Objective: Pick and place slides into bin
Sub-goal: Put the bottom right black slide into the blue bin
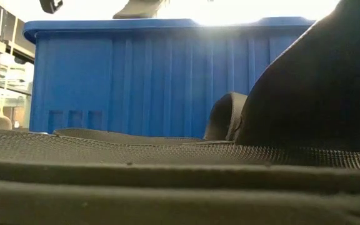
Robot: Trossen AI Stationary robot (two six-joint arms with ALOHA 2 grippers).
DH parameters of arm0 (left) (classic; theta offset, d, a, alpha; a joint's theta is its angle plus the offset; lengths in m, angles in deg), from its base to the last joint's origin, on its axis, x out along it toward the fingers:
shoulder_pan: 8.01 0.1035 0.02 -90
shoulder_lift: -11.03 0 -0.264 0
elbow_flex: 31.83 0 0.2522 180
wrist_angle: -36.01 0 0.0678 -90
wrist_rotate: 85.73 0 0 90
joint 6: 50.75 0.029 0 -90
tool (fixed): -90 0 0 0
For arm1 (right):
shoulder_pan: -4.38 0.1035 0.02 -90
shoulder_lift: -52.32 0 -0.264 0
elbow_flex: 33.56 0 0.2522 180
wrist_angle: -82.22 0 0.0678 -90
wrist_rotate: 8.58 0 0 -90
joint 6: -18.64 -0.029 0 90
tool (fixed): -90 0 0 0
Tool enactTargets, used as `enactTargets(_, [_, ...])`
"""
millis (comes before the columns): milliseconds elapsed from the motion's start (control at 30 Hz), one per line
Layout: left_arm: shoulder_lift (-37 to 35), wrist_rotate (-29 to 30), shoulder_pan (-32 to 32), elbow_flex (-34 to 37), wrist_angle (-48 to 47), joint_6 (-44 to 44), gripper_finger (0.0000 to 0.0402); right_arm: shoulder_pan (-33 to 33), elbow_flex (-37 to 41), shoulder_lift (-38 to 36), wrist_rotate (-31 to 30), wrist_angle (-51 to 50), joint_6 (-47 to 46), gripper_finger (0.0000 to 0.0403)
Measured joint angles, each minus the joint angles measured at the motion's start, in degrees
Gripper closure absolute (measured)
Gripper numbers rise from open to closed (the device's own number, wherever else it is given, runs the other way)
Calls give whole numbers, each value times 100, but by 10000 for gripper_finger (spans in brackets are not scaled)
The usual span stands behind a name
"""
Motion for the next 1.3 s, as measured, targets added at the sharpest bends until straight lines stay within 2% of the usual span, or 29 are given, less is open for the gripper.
enactTargets(133, [-265,501,0,0,6,12,78,-49,0,277,164,62,-230,402])
enactTargets(267, [-469,654,0,0,77,18,90,-211,0,631,439,47,-400,402])
enactTargets(333, [-531,643,-4,0,144,74,95,-370,0,844,672,44,-535,402])
enactTargets(567, [-632,285,-4,0,336,204,108,-836,0,1280,695,171,-1069,402])
enactTargets(667, [-626,64,-4,0,288,297,112,-1002,0,1456,747,381,-1011,402])
enactTargets(800, [-626,-98,-4,0,285,327,112,-1229,-7,1711,1323,383,-1071,402])
enactTargets(1033, [-628,-65,-4,0,285,382,112,-1285,-7,2299,1994,383,-1016,402])
enactTargets(1300, [-628,-63,-4,0,260,382,113,-1314,-7,2577,1980,440,-928,402])
